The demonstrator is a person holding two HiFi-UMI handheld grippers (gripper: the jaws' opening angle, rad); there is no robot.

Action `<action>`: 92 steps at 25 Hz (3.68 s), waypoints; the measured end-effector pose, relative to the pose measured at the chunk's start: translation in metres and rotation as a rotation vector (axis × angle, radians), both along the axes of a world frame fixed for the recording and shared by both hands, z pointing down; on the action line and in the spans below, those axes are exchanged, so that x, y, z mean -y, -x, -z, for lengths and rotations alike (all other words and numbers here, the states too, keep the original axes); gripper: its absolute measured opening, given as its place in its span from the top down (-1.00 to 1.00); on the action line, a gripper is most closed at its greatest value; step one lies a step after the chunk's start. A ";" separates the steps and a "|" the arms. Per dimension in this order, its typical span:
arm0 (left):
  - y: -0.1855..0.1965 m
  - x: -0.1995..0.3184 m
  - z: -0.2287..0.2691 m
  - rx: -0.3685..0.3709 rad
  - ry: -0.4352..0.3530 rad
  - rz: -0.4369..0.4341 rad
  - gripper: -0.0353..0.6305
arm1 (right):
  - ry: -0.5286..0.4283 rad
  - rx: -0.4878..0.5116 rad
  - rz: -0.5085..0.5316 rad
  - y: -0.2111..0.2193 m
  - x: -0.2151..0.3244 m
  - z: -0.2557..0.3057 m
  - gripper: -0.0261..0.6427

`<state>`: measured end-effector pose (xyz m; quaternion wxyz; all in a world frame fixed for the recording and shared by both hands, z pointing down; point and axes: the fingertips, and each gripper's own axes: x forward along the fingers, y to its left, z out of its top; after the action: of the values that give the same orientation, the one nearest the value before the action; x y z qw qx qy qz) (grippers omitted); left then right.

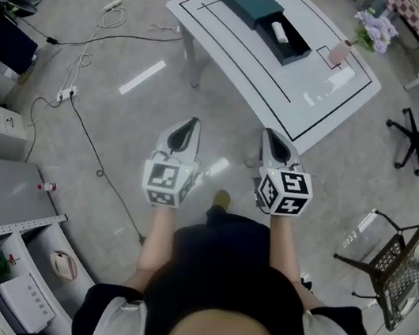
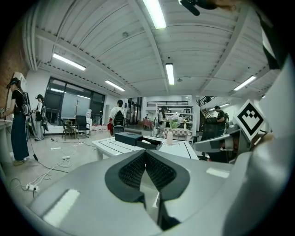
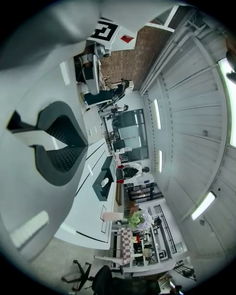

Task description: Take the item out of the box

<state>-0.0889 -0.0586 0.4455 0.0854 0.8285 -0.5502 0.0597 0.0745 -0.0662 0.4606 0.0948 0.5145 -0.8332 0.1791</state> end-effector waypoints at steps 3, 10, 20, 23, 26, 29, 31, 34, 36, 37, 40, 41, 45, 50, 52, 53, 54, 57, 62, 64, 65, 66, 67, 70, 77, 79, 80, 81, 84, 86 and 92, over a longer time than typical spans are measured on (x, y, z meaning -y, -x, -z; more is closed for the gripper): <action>0.001 0.010 -0.002 0.001 -0.004 0.011 0.87 | -0.003 -0.002 0.017 0.002 0.010 -0.003 0.92; 0.000 0.024 -0.002 0.016 -0.015 0.048 0.87 | 0.008 0.009 0.028 -0.001 0.025 -0.008 0.92; -0.006 0.023 -0.001 0.010 -0.007 0.048 0.87 | 0.017 0.023 0.031 0.000 0.029 -0.012 0.92; -0.010 0.021 0.000 0.007 -0.009 0.044 0.87 | 0.017 0.022 0.025 -0.004 0.027 -0.012 0.92; -0.011 0.018 0.001 0.007 -0.011 0.043 0.87 | 0.015 0.027 0.022 -0.006 0.024 -0.011 0.92; -0.014 0.016 0.003 0.010 -0.017 0.041 0.87 | 0.012 0.033 0.018 -0.009 0.022 -0.011 0.92; -0.015 0.015 0.005 0.014 -0.020 0.041 0.87 | 0.010 0.037 0.017 -0.010 0.021 -0.010 0.92; -0.015 0.017 0.004 0.019 -0.022 0.044 0.87 | 0.004 0.038 0.020 -0.010 0.022 -0.009 0.92; -0.016 0.019 0.005 0.018 -0.024 0.043 0.87 | 0.002 0.036 0.021 -0.010 0.024 -0.009 0.92; -0.017 0.020 0.006 0.017 -0.026 0.042 0.87 | 0.001 0.036 0.021 -0.011 0.024 -0.008 0.92; -0.016 0.023 0.009 0.017 -0.034 0.047 0.87 | -0.007 0.037 0.025 -0.010 0.027 -0.005 0.92; -0.015 0.026 0.010 0.017 -0.036 0.049 0.87 | -0.010 0.036 0.026 -0.010 0.029 -0.004 0.92; -0.014 0.034 0.010 0.015 -0.039 0.051 0.87 | -0.013 0.035 0.023 -0.010 0.038 -0.002 0.92; -0.011 0.054 0.006 0.007 -0.033 0.049 0.87 | -0.012 0.029 0.023 -0.006 0.055 -0.005 0.92; -0.010 0.064 0.005 0.007 -0.031 0.048 0.87 | -0.010 0.029 0.019 -0.006 0.065 -0.005 0.92; -0.009 0.069 0.005 0.007 -0.031 0.046 0.87 | -0.009 0.029 0.015 -0.006 0.070 -0.005 0.92; -0.009 0.075 0.005 0.007 -0.030 0.044 0.87 | -0.007 0.029 0.011 -0.006 0.076 -0.005 0.92; -0.006 0.092 0.006 0.009 -0.027 0.038 0.87 | -0.002 0.029 0.003 -0.004 0.094 -0.005 0.92; 0.002 0.121 0.006 0.012 -0.024 0.040 0.87 | 0.004 0.029 0.014 0.006 0.125 -0.005 0.92; 0.007 0.133 0.007 0.009 -0.021 0.044 0.87 | 0.004 0.029 0.019 0.011 0.138 -0.003 0.92; 0.009 0.140 0.007 0.009 -0.019 0.047 0.87 | 0.004 0.029 0.020 0.014 0.144 -0.002 0.92; 0.011 0.146 0.007 0.009 -0.018 0.051 0.87 | 0.004 0.029 0.021 0.016 0.151 -0.002 0.92; 0.014 0.153 0.007 0.009 -0.018 0.054 0.87 | 0.005 0.028 0.021 0.017 0.158 -0.002 0.92; 0.020 0.171 0.007 0.008 -0.016 0.059 0.87 | 0.008 0.025 0.022 0.023 0.176 -0.001 0.92; 0.031 0.212 0.009 0.003 -0.007 0.049 0.87 | 0.011 0.021 0.007 0.031 0.218 0.003 0.92; 0.034 0.223 0.009 0.002 -0.002 0.048 0.87 | 0.012 0.019 0.003 0.034 0.229 0.003 0.92; 0.035 0.229 0.009 0.003 0.001 0.045 0.87 | 0.014 0.019 0.000 0.035 0.234 0.003 0.92; 0.036 0.235 0.010 0.003 0.001 0.039 0.87 | 0.015 0.020 -0.004 0.035 0.239 0.004 0.92; 0.035 0.252 0.010 -0.001 0.003 0.016 0.87 | 0.020 0.023 -0.017 0.037 0.255 0.004 0.92; 0.037 0.262 0.007 -0.003 0.012 0.009 0.87 | 0.024 0.024 -0.024 0.039 0.263 0.003 0.92; 0.037 0.291 0.003 -0.011 0.021 -0.020 0.87 | 0.038 0.017 -0.053 0.038 0.285 -0.001 0.92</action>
<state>-0.1261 -0.3495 0.4428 0.0967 0.8333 -0.5408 0.0619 0.0363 -0.3509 0.4620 0.0925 0.5328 -0.8166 0.2018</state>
